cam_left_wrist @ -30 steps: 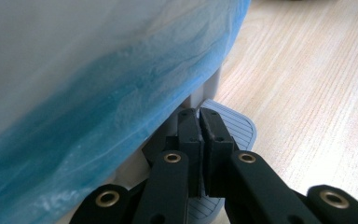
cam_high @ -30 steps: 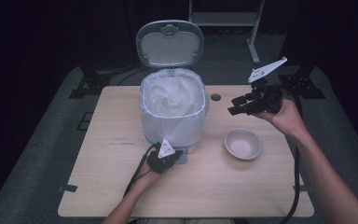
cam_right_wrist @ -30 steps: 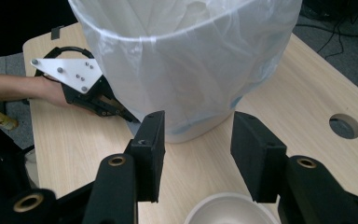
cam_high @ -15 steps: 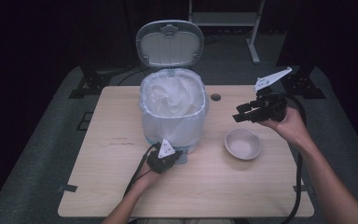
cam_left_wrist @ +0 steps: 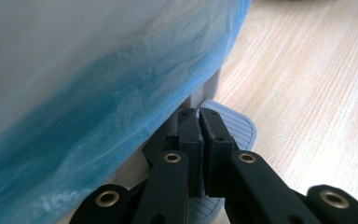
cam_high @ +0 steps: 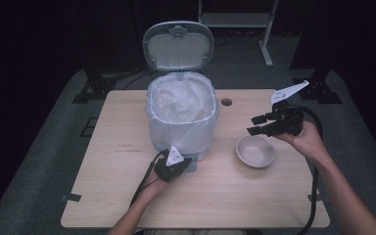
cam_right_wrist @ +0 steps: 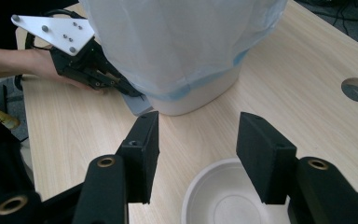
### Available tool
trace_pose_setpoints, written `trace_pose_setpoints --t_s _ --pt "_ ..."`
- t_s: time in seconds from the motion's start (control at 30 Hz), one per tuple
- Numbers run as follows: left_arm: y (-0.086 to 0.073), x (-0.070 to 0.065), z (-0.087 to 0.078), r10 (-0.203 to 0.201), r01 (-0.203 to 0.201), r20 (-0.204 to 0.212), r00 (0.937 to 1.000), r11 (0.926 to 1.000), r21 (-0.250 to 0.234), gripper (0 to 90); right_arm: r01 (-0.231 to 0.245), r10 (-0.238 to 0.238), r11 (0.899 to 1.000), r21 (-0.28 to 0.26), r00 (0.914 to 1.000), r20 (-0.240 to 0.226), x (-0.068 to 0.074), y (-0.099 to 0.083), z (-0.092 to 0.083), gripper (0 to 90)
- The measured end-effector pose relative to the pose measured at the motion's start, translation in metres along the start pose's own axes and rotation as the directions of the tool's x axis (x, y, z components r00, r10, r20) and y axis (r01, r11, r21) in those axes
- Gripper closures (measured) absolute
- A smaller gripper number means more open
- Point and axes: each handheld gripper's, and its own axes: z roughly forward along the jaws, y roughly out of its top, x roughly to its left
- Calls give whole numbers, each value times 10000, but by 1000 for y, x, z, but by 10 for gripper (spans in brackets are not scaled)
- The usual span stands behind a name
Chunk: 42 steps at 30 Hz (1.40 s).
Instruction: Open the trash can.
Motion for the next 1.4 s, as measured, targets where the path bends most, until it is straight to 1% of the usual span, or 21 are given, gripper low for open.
trace_pose_setpoints --t_s 0.3,0.37,0.43,0.5,0.77,0.97,1.4 --pt "0 0 0 -9 9 4 10000 10000 3 884 -101 101 9999 -72 9999 -7 -1 -16 2 457" --pt "0 0 0 25 -25 2 10000 10000 36 885 -116 116 9999 -16 9999 0 0 -20 3 454" --pt "0 -1 0 -117 118 29 9999 9999 -24 885 -140 140 9999 7 9999 34 0 -24 3 452" --pt "0 0 0 34 -34 -29 10000 10000 -4 885 -179 179 9998 -10 9998 45 0 -28 4 448" --pt "0 0 0 83 -83 -41 10000 10000 39 885 -220 220 9998 -12 9997 108 1 -43 6 439" --pt "0 0 0 32 -32 -46 10000 10000 -35 884 -195 195 9998 73 9998 88 2 -54 11 433" --pt "0 0 0 71 -71 -53 10000 10000 19 885 -259 258 9993 255 9996 59 2 -75 22 420"
